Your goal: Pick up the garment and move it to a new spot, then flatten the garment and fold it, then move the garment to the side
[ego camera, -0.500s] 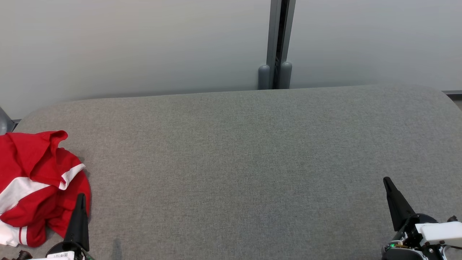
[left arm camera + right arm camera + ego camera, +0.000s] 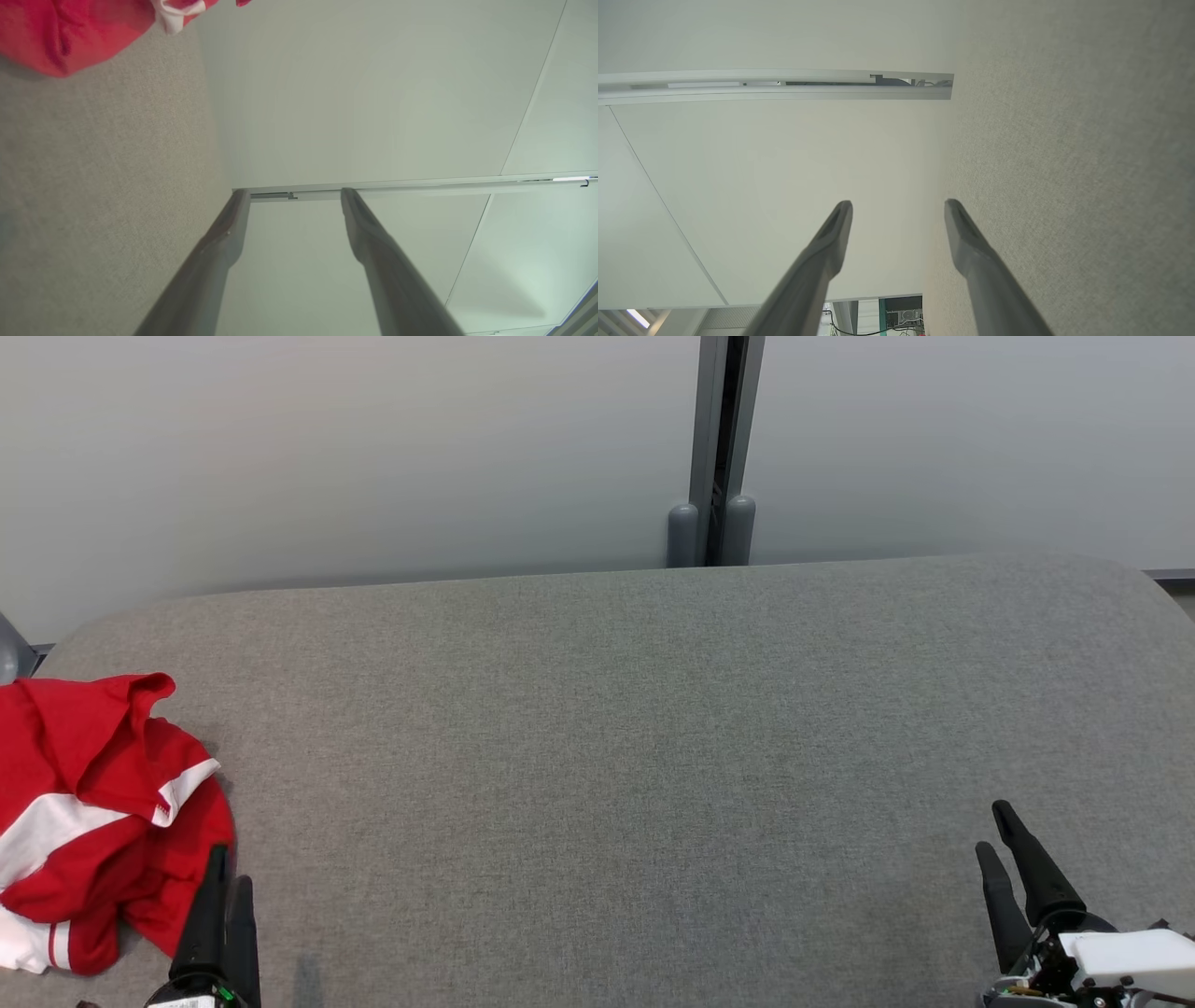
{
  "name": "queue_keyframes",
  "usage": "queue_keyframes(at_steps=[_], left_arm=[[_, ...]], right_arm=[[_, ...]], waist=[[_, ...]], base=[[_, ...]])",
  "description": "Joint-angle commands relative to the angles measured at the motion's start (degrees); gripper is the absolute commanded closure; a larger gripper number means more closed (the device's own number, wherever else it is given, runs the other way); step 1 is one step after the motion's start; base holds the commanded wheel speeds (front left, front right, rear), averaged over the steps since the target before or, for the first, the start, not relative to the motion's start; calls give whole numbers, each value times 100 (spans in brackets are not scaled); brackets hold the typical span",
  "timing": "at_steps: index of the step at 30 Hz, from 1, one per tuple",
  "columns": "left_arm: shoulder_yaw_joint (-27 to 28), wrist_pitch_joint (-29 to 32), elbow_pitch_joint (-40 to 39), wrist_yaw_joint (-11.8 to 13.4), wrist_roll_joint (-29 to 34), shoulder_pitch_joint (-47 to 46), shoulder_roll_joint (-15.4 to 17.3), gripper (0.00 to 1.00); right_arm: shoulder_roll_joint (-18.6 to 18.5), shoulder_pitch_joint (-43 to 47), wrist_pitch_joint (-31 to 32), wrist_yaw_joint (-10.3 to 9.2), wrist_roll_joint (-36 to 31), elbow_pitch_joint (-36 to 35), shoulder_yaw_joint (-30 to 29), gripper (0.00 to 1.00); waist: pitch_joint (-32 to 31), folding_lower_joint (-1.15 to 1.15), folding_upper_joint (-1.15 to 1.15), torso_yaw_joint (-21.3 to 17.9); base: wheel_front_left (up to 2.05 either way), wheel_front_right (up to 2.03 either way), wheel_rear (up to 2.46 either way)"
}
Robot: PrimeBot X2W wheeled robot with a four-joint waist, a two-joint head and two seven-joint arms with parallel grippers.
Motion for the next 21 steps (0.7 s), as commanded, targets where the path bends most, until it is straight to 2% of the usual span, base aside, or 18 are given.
queue_keyframes(at_steps=[1, 10, 15, 21], left_arm=[[-9, -30, -72, -7, 81, -217, 44, 0], [-156, -271, 48, -10, 405, -490, 133, 0], [-257, -427, 124, -11, 961, -639, 246, 0], [-205, -554, 57, 6, 1860, -784, 232, 0]], right_arm=[[-50, -164, -71, 10, -59, -71, 11, 0], [-150, -335, -350, 12, -422, -19, 150, 0], [-208, -441, -490, 13, -977, -28, 147, 0], [-189, -518, -639, 14, -1915, -176, 81, 0]], waist=[[1, 0, 0, -1], [6, 0, 0, -4], [6, 0, 0, -4], [6, 0, 0, -3]], base=[[0, 0, 0], [0, 0, 0], [0, 0, 0], [0, 0, 0]])
